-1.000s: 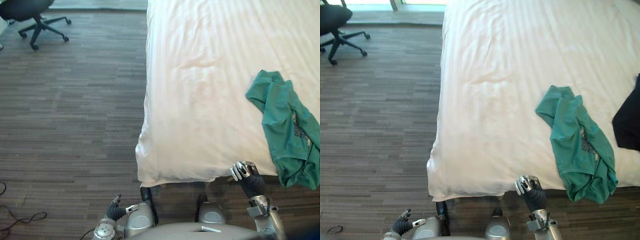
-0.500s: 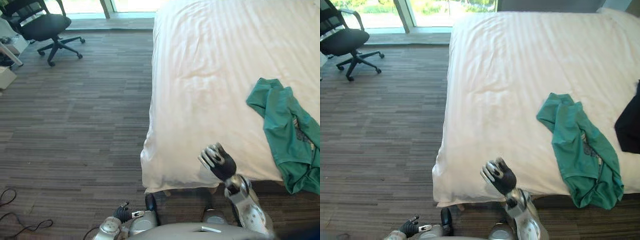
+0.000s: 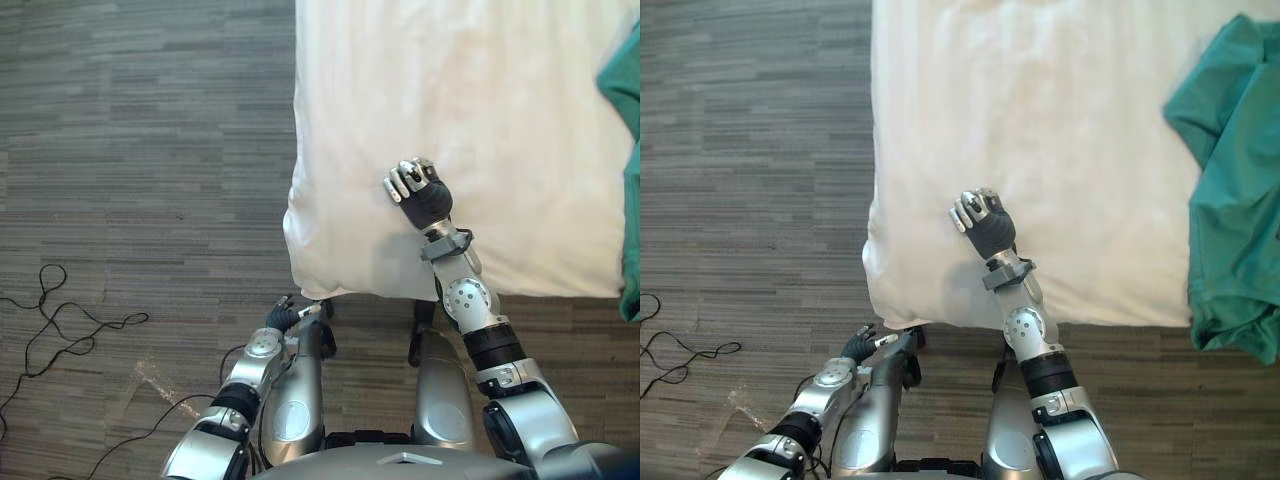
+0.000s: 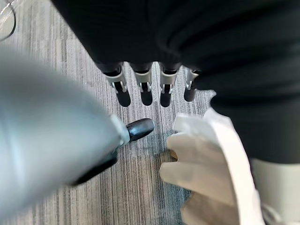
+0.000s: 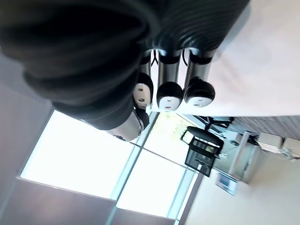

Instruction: Tidy the bed and pick cloth on bed and put in laundry

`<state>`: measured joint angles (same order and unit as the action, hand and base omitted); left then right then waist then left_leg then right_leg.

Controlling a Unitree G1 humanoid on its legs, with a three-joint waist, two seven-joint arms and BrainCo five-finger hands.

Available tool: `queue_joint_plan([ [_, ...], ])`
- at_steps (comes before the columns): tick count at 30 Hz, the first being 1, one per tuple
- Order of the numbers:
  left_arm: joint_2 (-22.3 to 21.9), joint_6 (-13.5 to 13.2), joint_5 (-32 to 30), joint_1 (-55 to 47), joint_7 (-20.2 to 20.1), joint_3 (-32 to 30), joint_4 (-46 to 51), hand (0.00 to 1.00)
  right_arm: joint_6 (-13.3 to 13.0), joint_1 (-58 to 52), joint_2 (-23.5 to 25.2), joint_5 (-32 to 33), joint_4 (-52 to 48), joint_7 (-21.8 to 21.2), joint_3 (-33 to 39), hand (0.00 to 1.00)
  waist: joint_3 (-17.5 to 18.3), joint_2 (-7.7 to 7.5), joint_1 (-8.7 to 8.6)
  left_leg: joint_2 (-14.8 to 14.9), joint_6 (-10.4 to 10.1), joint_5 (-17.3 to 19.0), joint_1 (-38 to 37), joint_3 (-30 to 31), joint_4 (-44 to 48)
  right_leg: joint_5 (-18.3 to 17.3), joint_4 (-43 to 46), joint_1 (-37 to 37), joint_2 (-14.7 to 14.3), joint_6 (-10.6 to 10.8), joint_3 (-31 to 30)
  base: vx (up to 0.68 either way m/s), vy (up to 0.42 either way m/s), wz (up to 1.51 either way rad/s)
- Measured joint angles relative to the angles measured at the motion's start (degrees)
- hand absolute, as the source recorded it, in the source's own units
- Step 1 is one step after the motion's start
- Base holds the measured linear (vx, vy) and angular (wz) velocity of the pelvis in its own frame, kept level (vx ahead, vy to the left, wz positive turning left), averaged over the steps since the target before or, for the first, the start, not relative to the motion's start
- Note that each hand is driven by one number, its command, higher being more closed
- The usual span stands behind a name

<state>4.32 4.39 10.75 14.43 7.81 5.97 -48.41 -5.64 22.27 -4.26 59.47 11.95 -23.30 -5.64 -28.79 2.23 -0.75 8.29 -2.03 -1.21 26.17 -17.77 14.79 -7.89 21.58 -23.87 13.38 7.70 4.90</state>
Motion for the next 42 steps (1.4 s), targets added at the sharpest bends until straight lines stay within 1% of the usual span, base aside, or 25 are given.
queue_joint_plan([
  [3,-2.3,0.1,0.0,0.1,1.3,-1.7,1.5,0.00,-1.4,-3.8,1.4,0.0,-0.2,0.0,1.1,1.00,-0.1,-0.10,-0.40,1.7,-0.2,2.2,1.2,-1.0,4.4,-1.5,3.5,-1.9,-0.7,-0.1,-1.5,-0.07,-0.021,-0.26],
  [5,-2.9,0.2,1.1,0.1,1.6,-2.4,2.2,0.00,-2.2,-7.2,1.5,0.1,-0.3,-0.3,1.8,1.00,-0.1,-0.25,-1.14,2.4,-0.2,3.3,1.1,-1.3,6.1,-2.3,4.6,-1.9,-0.9,0.0,-1.9,-0.07,-0.023,-0.20],
  [7,-2.9,0.3,1.2,0.0,2.1,-3.5,2.4,0.00,-2.6,-12.4,1.3,0.2,-0.6,-2.3,4.8,1.00,-0.3,-0.80,-1.56,3.4,-0.2,4.3,0.9,-2.3,7.8,-2.6,4.7,-1.9,-1.4,-0.2,-2.9,-0.04,0.002,-0.27],
  [9,-2.7,0.3,1.2,0.0,2.1,-4.1,2.4,0.00,-2.8,-16.6,0.9,0.6,-0.3,-4.0,7.7,1.00,-0.4,-1.24,-1.80,3.7,-0.1,5.4,0.8,-2.7,8.6,-2.5,4.6,-1.7,-1.5,0.0,-3.4,-0.01,0.024,-0.18],
  [11,-2.5,0.3,1.2,0.0,2.1,-4.3,2.4,0.00,-2.5,-20.1,0.1,0.6,5.0,-4.3,12.4,1.00,-0.4,-1.92,-1.56,3.8,0.1,6.2,0.2,-3.5,9.2,-2.4,4.3,-1.3,-1.5,0.3,-4.2,0.03,0.042,-0.20],
  [12,-2.5,0.4,1.2,-0.2,2.0,-4.9,2.4,0.00,-1.7,-22.2,-1.1,-0.5,11.4,-4.6,15.7,1.00,-0.7,-2.28,-1.51,4.0,0.0,7.1,-0.4,-4.1,9.7,-2.2,3.7,-0.6,-1.5,0.5,-4.7,0.06,0.050,-0.23],
  [14,-2.1,0.4,1.1,-0.9,1.8,-5.8,2.4,0.00,-1.1,-26.1,-2.0,-2.7,16.3,-5.4,18.9,1.00,-0.8,-2.54,-1.72,4.6,0.1,7.7,-2.0,-5.0,10.1,-1.7,2.1,1.4,-1.6,0.8,-5.2,0.10,0.047,-0.27],
  [15,-1.7,0.4,1.1,-1.7,1.1,-6.6,2.4,0.00,-1.0,-28.5,-2.3,-4.9,17.7,-6.6,20.6,0.00,-0.8,-2.69,-1.97,4.8,0.1,8.5,-3.5,-5.5,10.3,-1.3,1.2,3.2,-1.7,1.3,-5.5,0.13,0.044,-0.28],
  [17,-0.8,0.3,1.0,-3.1,0.3,-7.8,2.4,0.00,-0.9,-31.4,-2.4,-7.6,19.9,-8.9,21.9,0.00,-0.5,-3.27,-2.18,5.0,-0.2,9.5,-6.6,-6.4,10.0,-1.0,-0.5,6.5,-1.7,1.7,-5.6,0.14,0.038,-0.22],
  [18,-0.4,0.2,1.0,-4.2,-0.6,-8.9,2.4,0.00,-0.7,-32.5,-2.3,-8.7,21.3,-10.2,22.5,0.00,0.0,-3.90,-2.19,4.9,-0.3,9.9,-8.3,-6.8,9.4,-1.0,-1.7,8.2,-1.6,1.7,-5.6,0.17,0.031,-0.16],
  [20,0.4,-0.1,0.9,-6.7,-2.0,-10.8,1.7,0.00,-0.3,-33.7,-1.8,-11.1,24.6,-11.6,23.9,0.00,3.3,-5.26,-2.20,4.4,-0.6,10.0,-9.8,-7.4,7.9,-0.9,-3.8,9.9,-1.3,1.9,-5.3,0.20,0.016,-0.02],
  [21,1.0,-0.1,0.8,-8.5,-3.5,-12.3,0.4,0.00,-0.4,-34.4,-0.8,-14.3,27.5,-12.5,26.1,0.00,5.9,-6.19,-1.95,4.1,-0.9,10.0,-11.9,-7.7,6.9,-0.6,-6.1,12.8,-1.0,2.0,-4.6,0.24,0.007,0.09],
  [23,1.0,-0.1,0.5,-10.4,-4.7,-13.9,-0.9,0.00,-0.7,-35.6,0.0,-17.6,30.1,-12.6,27.4,0.00,8.7,-6.78,-1.71,3.6,-1.1,10.0,-14.3,-8.4,5.9,-0.5,-7.9,16.0,-0.2,2.0,-3.5,0.25,0.019,0.17],
  [25,0.6,-0.1,-1.5,-13.9,-6.4,-15.8,-1.5,0.00,-2.1,-36.9,1.0,-22.6,33.2,-12.5,27.9,0.00,12.8,-6.69,-1.38,3.3,-1.6,9.7,-18.1,-9.7,3.4,0.6,-9.4,19.6,0.0,1.9,-1.1,0.24,0.005,0.12],
  [26,0.5,-0.1,-2.0,-14.7,-6.8,-16.5,-1.8,0.00,-2.6,-36.8,1.4,-23.8,33.7,-12.5,27.8,0.00,13.6,-6.58,-1.25,3.3,-1.9,9.5,-19.2,-10.1,2.4,1.0,-9.5,20.2,-0.1,1.7,-0.8,0.18,-0.001,-0.08],
  [28,-0.6,-0.2,-4.2,-17.0,-7.7,-18.1,-3.8,0.00,-5.7,-36.8,2.9,-28.9,35.5,-11.2,27.6,0.00,16.4,-5.97,-1.38,2.5,-2.6,8.3,-23.1,-10.5,-1.9,1.8,-9.7,22.1,-0.2,1.5,0.6,0.13,-0.013,-0.08],
  [31,-1.2,-0.2,-5.8,-18.7,-7.8,-18.7,-4.5,0.00,-8.5,-36.8,4.3,-34.2,37.9,-7.9,27.3,0.00,18.4,-5.54,-1.32,1.7,-3.2,6.5,-26.7,-10.8,-6.6,2.0,-9.2,23.4,-0.7,1.4,2.2,0.08,-0.039,-0.03],
  [32,-1.6,-0.3,-5.9,-19.0,-7.8,-18.9,-5.0,0.00,-9.2,-36.7,4.4,-36.7,38.9,-6.6,26.8,0.00,18.8,-5.03,-1.32,1.5,-3.3,5.6,-28.2,-10.8,-8.7,1.9,-8.3,23.6,-1.0,1.4,2.5,0.03,-0.058,0.04],
  [34,-1.7,-0.3,-6.5,-19.4,-7.7,-18.5,-5.2,0.00,-9.7,-36.7,4.2,-38.9,39.8,-5.1,25.7,0.00,19.0,-4.69,-1.37,1.1,-3.5,4.5,-30.3,-10.6,-11.2,1.3,-6.0,23.7,-1.2,0.3,3.3,-0.01,-0.044,0.05],
  [35,-1.5,-0.6,-7.7,-19.7,-7.5,-17.5,-5.2,0.00,-9.7,-36.7,4.2,-39.9,40.6,-4.7,24.9,0.00,19.0,-4.69,-1.42,0.6,-3.6,3.8,-31.5,-10.1,-12.9,0.5,-3.2,23.3,-1.1,-1.0,4.0,-0.07,-0.039,0.08],
  [37,-1.3,-1.3,-8.2,-19.8,-7.3,-15.8,-5.5,0.00,-9.8,-36.4,4.1,-43.7,42.0,-3.6,24.1,0.00,19.0,-4.57,-1.46,0.3,-3.5,3.1,-33.4,-9.8,-15.3,0.2,2.9,21.5,-0.8,-1.5,4.5,-0.07,-0.041,0.08],
  [38,-0.7,-1.3,-8.2,-19.9,-7.1,-14.8,-6.0,0.00,-9.9,-35.6,3.8,-45.5,41.9,-3.0,23.7,0.00,19.0,-4.78,-1.58,-0.4,-3.7,2.7,-35.2,-9.7,-17.1,0.2,8.1,19.9,0.2,-1.5,4.7,-0.05,-0.021,0.04],
  [39,-0.6,-1.3,-8.2,-19.9,-6.7,-14.6,-6.3,0.00,-10.0,-35.4,3.4,-46.9,42.0,-2.7,23.2,0.00,19.0,-5.05,-1.67,-0.8,-3.7,2.4,-36.1,-9.7,-17.9,0.2,9.9,19.3,0.7,-1.5,4.8,-0.05,-0.009,0.01],
  [41,-0.4,-1.2,-8.2,-19.8,-5.8,-13.4,-6.5,0.00,-10.1,-34.8,2.8,-49.1,42.8,-2.3,21.7,0.00,19.1,-4.79,-1.72,-1.6,-3.9,1.5,-37.5,-9.8,-19.1,0.0,10.0,19.7,1.3,-1.8,5.5,-0.01,-0.004,-0.02],
  [42,-0.4,-1.1,-8.2,-19.7,-5.2,-12.6,-6.6,0.00,-10.0,-34.2,1.7,-50.0,43.6,-1.9,20.4,0.00,19.3,-4.89,-1.62,-1.7,-3.6,1.2,-37.6,-9.8,-18.9,-0.2,6.6,21.7,1.2,-2.2,6.6,-0.01,-0.026,-0.11],
])
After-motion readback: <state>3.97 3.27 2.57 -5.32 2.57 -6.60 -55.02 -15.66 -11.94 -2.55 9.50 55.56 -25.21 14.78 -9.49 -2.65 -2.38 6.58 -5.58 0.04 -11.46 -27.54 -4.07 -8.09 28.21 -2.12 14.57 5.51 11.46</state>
